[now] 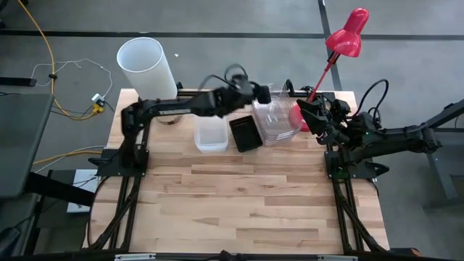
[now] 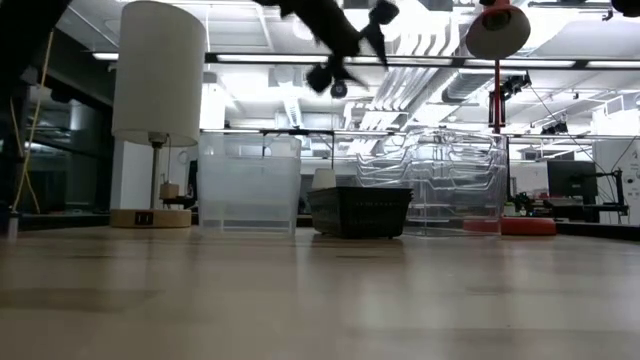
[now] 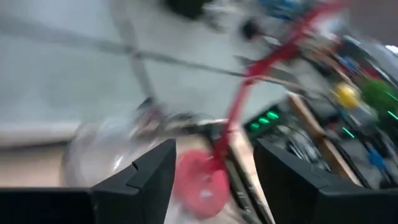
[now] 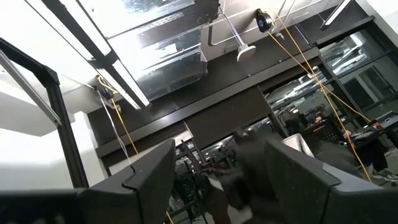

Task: Stack baskets by color
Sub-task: Return to Home Position

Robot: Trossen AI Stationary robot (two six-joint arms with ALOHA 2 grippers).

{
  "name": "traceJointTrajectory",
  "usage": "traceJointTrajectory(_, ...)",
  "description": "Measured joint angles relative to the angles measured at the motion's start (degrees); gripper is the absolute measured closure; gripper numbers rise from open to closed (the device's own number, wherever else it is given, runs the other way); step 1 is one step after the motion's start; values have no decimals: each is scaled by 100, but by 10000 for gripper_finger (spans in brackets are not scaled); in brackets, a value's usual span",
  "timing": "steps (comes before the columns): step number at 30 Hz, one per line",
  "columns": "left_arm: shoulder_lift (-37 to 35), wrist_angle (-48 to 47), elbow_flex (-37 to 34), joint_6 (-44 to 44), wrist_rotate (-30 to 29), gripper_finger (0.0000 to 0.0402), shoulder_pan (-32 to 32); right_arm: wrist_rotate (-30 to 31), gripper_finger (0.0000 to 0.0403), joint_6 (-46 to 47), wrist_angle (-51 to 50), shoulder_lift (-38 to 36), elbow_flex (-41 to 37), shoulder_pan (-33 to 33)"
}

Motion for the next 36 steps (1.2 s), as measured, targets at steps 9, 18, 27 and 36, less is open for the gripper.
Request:
traceJointTrajectory(9, -1743, -419, 0, 3205, 2387, 210, -101, 2, 171, 2, -143, 0, 0, -2)
traceJointTrajectory(18, -3690, -1220, -776, 4817, 2120, 346, -1517, 1, 171, 4, -758, 0, -2, 0)
traceJointTrajectory(27, -5592, 1148, -4265, 4584, 1957, 399, -2525, 0, 171, 244, -863, -2, -2, 0)
traceJointTrajectory(36, -7183, 2233, -6644, 4430, 1969, 401, -2575, 0, 171, 250, -1048, -2, -2, 0)
